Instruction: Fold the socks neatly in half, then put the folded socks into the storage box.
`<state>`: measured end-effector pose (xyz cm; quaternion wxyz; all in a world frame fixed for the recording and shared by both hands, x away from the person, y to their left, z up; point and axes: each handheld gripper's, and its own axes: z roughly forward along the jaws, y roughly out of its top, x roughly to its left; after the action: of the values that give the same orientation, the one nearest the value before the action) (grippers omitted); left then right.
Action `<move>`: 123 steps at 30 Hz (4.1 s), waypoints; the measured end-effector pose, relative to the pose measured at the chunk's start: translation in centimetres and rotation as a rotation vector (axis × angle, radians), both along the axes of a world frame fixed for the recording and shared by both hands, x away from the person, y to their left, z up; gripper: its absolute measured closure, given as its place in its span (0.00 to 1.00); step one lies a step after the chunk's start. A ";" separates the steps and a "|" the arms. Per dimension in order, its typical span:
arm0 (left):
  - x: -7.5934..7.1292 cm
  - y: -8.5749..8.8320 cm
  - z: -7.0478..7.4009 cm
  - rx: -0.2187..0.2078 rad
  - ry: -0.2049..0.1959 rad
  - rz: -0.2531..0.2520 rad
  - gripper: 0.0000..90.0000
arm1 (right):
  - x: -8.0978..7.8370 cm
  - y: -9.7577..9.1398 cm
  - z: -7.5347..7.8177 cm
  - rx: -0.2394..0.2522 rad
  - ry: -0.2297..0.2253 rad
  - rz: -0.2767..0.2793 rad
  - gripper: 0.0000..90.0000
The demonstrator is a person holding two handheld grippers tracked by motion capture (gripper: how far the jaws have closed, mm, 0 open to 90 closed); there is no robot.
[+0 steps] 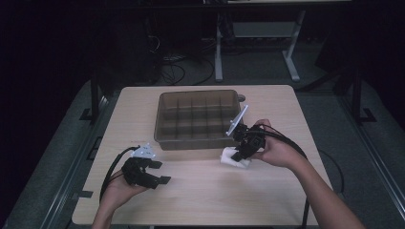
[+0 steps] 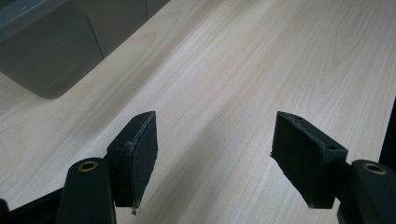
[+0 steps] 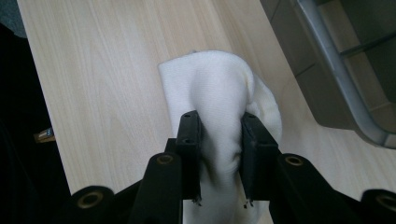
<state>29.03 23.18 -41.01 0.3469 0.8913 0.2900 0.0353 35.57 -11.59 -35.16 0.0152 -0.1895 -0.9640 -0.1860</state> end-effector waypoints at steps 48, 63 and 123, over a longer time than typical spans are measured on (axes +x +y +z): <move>-0.2 1.5 0.2 -0.021 0.001 0.039 0.34 | 3.4 0.5 3.8 -0.031 -0.021 -0.005 0.80; 0.0 1.7 -0.1 -0.016 0.013 0.052 0.34 | 5.6 0.5 3.5 -0.038 -0.007 -0.014 0.80; -0.2 3.0 -0.4 -0.022 0.017 0.085 0.33 | 12.7 1.6 0.0 -0.109 0.025 -0.073 0.79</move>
<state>28.79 26.13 -41.43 0.3522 0.8745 0.3311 0.0393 48.25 -9.98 -35.15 0.0103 -0.2275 -0.9648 -0.1315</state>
